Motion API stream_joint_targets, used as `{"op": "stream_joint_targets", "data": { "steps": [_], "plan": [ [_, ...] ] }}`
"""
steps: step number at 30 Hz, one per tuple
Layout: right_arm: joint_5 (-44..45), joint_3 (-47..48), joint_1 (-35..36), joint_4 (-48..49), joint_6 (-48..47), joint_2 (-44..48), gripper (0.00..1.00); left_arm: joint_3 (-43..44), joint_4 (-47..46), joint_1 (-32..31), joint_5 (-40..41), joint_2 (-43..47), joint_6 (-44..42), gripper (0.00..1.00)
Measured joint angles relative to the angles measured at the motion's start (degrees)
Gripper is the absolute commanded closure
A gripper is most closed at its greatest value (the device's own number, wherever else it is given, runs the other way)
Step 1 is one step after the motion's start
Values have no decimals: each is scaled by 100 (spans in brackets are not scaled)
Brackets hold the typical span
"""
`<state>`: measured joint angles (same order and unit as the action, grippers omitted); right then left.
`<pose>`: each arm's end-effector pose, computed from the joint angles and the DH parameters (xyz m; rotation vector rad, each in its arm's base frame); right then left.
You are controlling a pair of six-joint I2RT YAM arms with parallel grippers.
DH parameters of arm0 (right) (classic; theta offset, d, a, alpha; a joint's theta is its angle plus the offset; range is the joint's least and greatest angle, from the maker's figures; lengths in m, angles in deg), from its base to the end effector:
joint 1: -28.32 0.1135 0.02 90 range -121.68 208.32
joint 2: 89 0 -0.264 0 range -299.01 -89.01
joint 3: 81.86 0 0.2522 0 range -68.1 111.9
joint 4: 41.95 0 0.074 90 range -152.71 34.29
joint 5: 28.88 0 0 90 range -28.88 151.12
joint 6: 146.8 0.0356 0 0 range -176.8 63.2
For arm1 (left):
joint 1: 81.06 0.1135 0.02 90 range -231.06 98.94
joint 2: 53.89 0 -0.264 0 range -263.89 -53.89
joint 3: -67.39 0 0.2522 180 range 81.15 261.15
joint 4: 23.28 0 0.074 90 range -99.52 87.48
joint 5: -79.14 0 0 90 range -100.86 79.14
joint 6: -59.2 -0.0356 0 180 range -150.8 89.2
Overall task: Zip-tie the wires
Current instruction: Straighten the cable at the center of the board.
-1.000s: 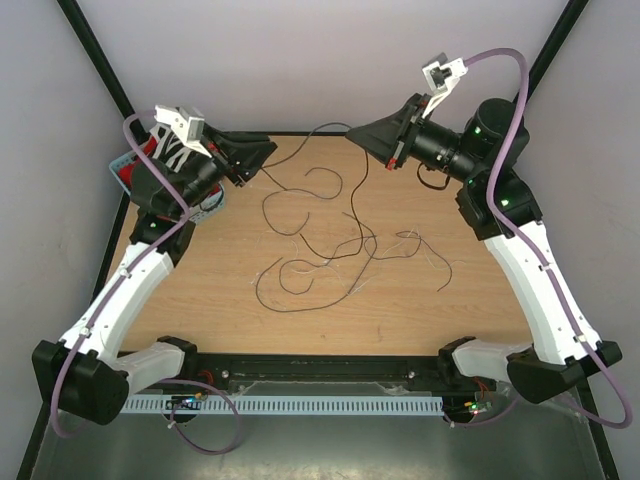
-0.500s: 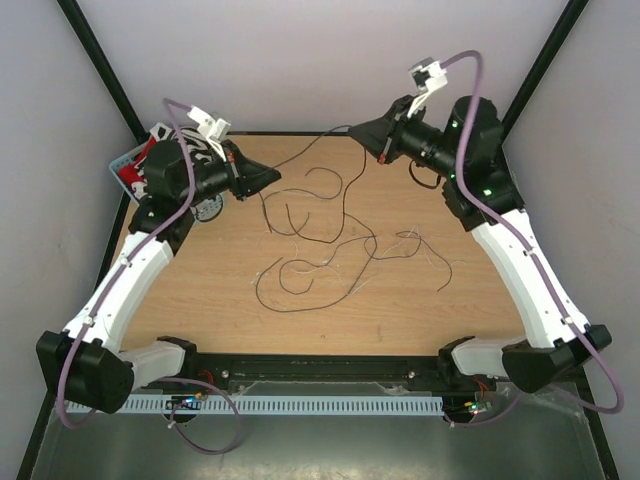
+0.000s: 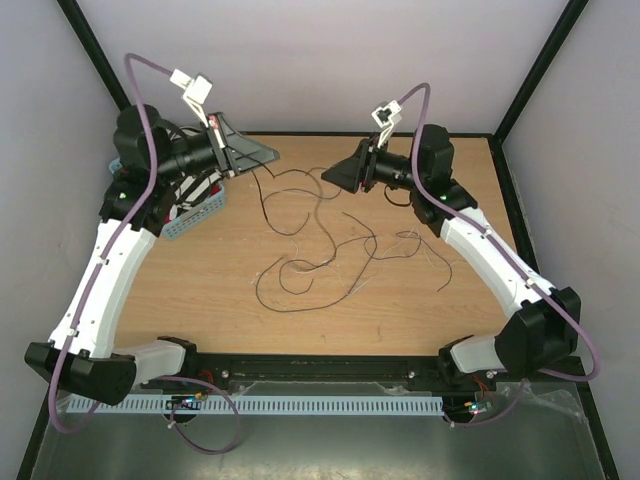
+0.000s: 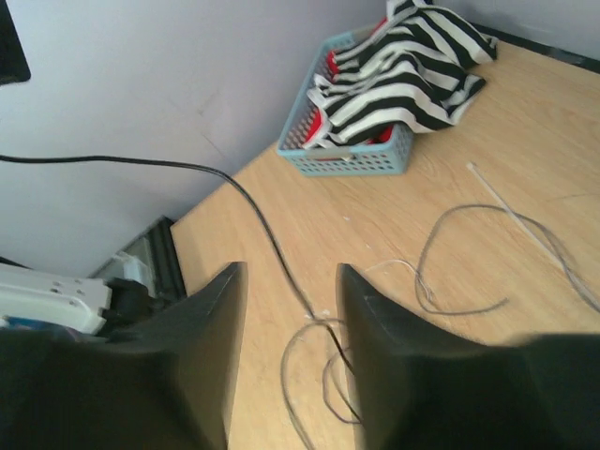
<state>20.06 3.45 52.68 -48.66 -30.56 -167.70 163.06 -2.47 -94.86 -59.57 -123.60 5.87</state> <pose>0.2815 0.1531 0.4012 -0.5748 1.6181 1.2307 0.2386 -0.0862 0.4803 0.4288 1.6100 -1.3078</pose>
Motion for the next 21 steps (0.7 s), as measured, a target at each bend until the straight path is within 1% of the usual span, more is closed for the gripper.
{"op": "stream_joint_targets", "data": {
  "steps": [1, 3, 4, 8, 13, 17, 21],
  "plan": [
    [-35, -26, -2, 129, 66, 2, 19, 116, 15, 0, 28, -2, 111, 100],
    [-81, -96, -4, 367, 149, 33, 3, 378, 26, 0, 81, -26, 302, 100],
    [-81, -181, -11, 492, 144, 79, 0, 509, 24, 0, 116, -44, 387, 100],
    [-42, -820, -11, 1040, 229, 404, 1, 903, 13, 0, 199, -98, 623, 100],
    [254, -1696, 179, 1742, 236, 649, 1, 1008, 11, 0, 258, -120, 774, 100],
    [553, -1989, 579, 2035, 157, 579, 1, 1008, 22, 0, 286, -164, 848, 100],
    [704, -2072, 879, 2417, 118, 289, 1, 1023, 26, 0, 323, -186, 894, 100]
  ]
}}
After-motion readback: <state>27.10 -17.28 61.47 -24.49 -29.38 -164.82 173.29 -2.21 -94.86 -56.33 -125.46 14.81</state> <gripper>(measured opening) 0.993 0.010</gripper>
